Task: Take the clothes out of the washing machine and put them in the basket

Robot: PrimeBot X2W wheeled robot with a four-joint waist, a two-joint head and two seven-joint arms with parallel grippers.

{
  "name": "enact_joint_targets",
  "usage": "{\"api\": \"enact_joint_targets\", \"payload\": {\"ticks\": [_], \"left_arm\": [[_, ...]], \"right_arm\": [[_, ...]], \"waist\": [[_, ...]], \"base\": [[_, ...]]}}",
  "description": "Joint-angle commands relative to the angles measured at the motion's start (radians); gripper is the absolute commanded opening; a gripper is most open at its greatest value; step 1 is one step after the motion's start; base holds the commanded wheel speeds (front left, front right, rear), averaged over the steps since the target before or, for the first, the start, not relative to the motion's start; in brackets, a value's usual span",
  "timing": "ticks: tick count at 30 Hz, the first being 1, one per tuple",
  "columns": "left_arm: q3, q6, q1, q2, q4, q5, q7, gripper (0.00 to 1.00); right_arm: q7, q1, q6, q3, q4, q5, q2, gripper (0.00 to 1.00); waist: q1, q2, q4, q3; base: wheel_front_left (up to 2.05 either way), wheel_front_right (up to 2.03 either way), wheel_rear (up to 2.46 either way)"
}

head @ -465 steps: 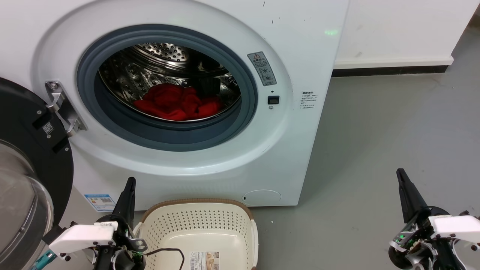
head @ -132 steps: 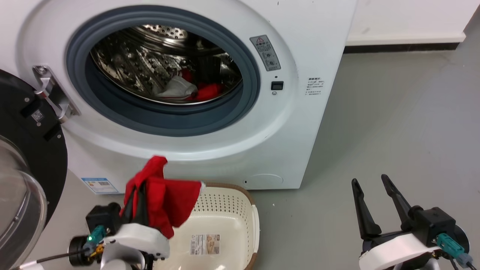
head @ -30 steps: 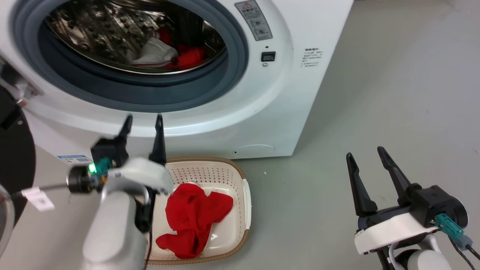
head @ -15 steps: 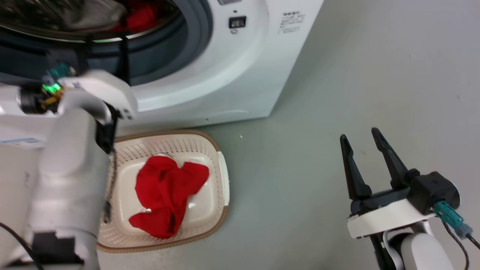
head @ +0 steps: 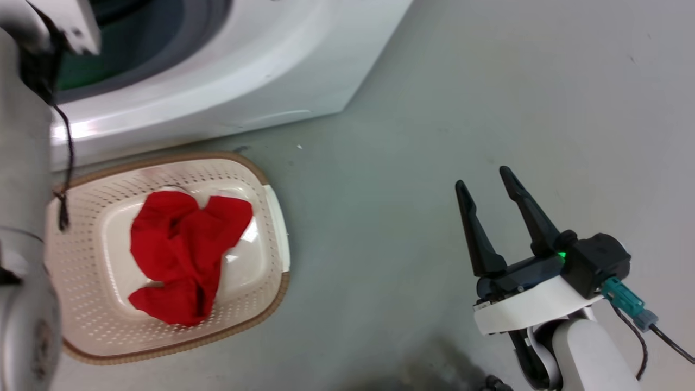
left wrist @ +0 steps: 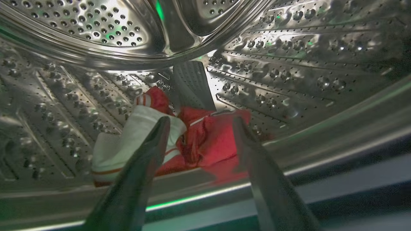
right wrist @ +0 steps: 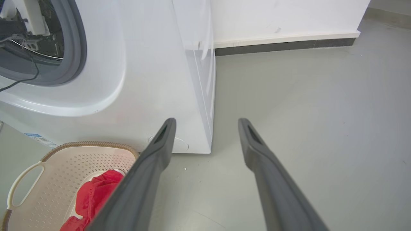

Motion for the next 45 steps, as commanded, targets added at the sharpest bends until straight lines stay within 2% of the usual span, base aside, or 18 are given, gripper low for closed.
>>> {"api": "enact_joint_targets", "payload": {"ticks": [1,10,17,20,21,22,23,25,33,41,45], "left_arm": [[-0.009,-0.004,-0.050,0.021,0.017,0.007,0.029,1.00],[-0.063,-0.012,-0.234,0.085,0.110,0.015,0.290,1.00],[-0.097,-0.015,-0.298,0.109,0.156,0.007,0.497,1.00],[-0.101,-0.012,-0.299,0.117,0.160,-0.001,0.537,1.00],[-0.101,-0.010,-0.296,0.118,0.160,-0.003,0.544,0.91],[-0.102,-0.011,-0.292,0.116,0.163,-0.006,0.554,0.42],[-0.102,-0.008,-0.288,0.116,0.162,-0.007,0.556,0.00],[-0.102,0.000,-0.281,0.118,0.156,-0.011,0.555,0.00],[-0.106,0.040,-0.261,0.131,0.072,-0.010,0.414,0.00],[-0.104,0.082,-0.184,0.118,-0.031,-0.018,0.091,0.00],[-0.095,0.082,-0.132,0.105,-0.052,-0.037,-0.092,0.00]], "right_arm": [[-0.008,-0.027,-0.001,0.013,0.006,0.009,0.003,1.00],[-0.025,-0.060,-0.001,0.069,0.034,0.054,0.003,1.00],[-0.029,-0.075,-0.001,0.106,0.046,0.079,0.003,1.00],[-0.029,-0.084,-0.001,0.111,0.040,0.091,0.003,1.00],[-0.029,-0.084,-0.001,0.112,0.039,0.093,0.003,1.00],[-0.029,-0.083,-0.001,0.112,0.038,0.095,0.003,1.00],[-0.029,-0.082,-0.001,0.112,0.039,0.097,0.003,1.00],[-0.029,-0.084,-0.001,0.111,0.038,0.102,0.003,1.00],[-0.029,-0.088,-0.001,0.099,0.037,0.100,0.003,1.00],[-0.029,-0.084,-0.001,0.079,0.047,0.080,0.003,1.00],[-0.029,-0.074,-0.001,0.059,0.048,0.066,0.003,1.00]], "waist": [[-0.0002,-0.0001,-0.036,0.042],[-0.0002,-0.0001,-0.097,0.105],[-0.0002,-0.0001,-0.131,0.138],[-0.0002,-0.0001,-0.140,0.148],[-0.0002,-0.0001,-0.142,0.150],[-0.0002,-0.0001,-0.144,0.150],[-0.0002,-0.0001,-0.145,0.151],[-0.0002,-0.0001,-0.147,0.151],[-0.0002,-0.0001,-0.141,0.142],[-0.0002,-0.0001,-0.116,0.091],[-0.0002,-0.0001,-0.099,0.052]], "base": [[0.00,0.00,0.00],[0.00,0.00,0.00],[0.00,0.00,0.00],[0.00,0.00,0.00],[0.00,0.00,0.00],[0.00,0.00,0.00],[0.00,0.00,0.00],[0.00,0.00,0.00],[0.00,0.00,0.00],[0.00,0.00,0.00],[0.00,0.00,0.00]]}}
